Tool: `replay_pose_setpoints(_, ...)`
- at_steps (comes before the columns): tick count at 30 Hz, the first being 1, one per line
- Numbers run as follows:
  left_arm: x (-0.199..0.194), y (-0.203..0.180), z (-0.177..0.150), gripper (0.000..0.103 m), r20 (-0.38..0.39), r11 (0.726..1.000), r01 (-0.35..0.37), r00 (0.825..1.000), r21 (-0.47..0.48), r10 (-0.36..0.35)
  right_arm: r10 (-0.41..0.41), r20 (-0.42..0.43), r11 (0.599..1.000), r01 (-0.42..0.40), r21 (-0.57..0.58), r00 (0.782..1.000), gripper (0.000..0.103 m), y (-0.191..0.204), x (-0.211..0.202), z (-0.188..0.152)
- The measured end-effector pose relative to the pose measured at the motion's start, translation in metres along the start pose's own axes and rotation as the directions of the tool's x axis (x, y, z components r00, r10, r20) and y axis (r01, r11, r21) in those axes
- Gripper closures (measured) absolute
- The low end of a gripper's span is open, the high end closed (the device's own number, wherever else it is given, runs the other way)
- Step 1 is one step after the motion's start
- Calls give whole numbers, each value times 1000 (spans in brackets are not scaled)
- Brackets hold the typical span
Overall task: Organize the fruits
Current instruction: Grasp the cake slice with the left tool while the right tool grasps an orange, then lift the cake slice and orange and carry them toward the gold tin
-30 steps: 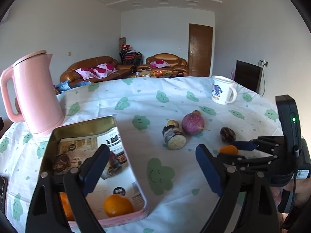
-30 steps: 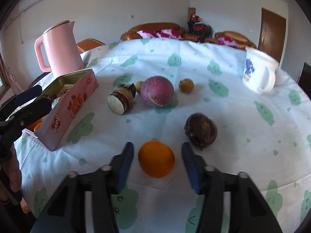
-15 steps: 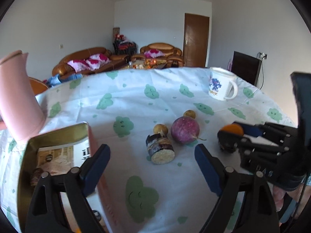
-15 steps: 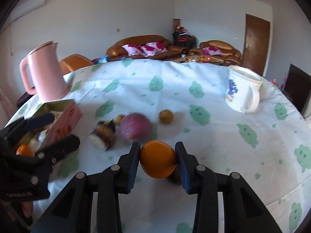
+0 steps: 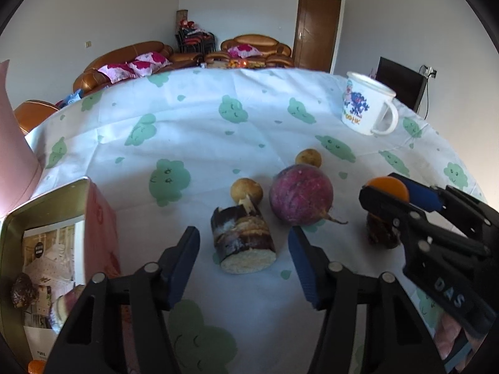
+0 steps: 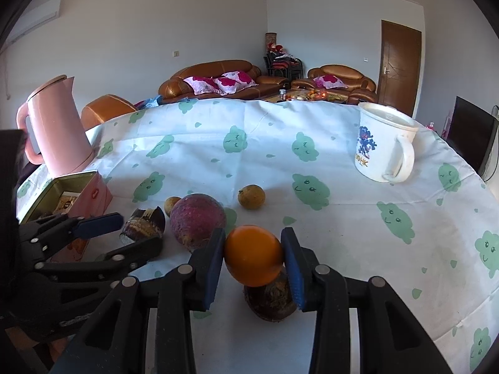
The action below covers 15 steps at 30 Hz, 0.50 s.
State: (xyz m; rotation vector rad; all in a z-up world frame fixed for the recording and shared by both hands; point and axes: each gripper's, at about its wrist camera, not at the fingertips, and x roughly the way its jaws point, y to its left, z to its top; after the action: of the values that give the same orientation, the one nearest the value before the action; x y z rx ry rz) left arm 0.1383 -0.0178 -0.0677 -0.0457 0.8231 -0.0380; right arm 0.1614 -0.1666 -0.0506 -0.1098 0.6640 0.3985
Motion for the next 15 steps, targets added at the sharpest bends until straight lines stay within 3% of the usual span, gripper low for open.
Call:
replay_pose_setpoints(3, 9, -3, 1, 47, -47, 1000, -3, 999, 7, 3, -2, -1, 1000, 2, -22, 1000, 64, 4, 0, 0)
replay_pose_setpoints(5, 11, -1, 0, 62, -55, 1000, 4, 998, -6, -4, 2, -1, 1000, -2, -26, 1000, 64, 5, 0, -1)
replay_pose_setpoints(15, -1, 8, 0, 62, 9, 997, 50, 999, -51, -49, 57, 11, 998, -57, 7, 998, 64, -2, -3, -1)
